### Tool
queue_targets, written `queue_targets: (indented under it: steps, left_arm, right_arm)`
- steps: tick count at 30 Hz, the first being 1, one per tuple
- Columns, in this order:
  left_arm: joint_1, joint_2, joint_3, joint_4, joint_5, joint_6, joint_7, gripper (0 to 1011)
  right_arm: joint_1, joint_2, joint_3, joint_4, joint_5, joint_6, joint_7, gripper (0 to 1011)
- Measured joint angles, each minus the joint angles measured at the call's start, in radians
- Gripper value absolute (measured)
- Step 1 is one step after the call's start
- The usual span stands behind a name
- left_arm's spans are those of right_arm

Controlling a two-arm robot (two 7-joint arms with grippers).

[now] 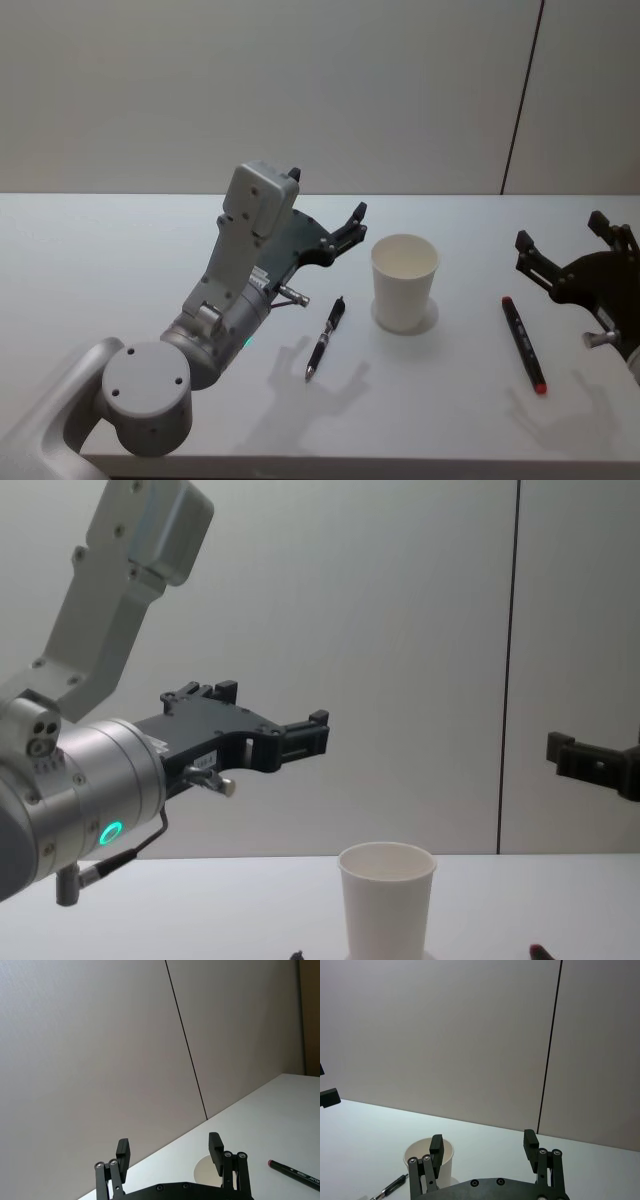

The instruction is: Place the pen into the pen holder.

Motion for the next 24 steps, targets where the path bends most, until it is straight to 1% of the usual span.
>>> queue_targets:
  steps: [24]
  left_arm:
    - [0.000, 0.000, 0.000, 0.000, 0.000, 0.000, 0.000, 1003]
  right_arm:
    - [0.000, 0.000, 0.000, 0.000, 0.000, 0.000, 0.000, 1001]
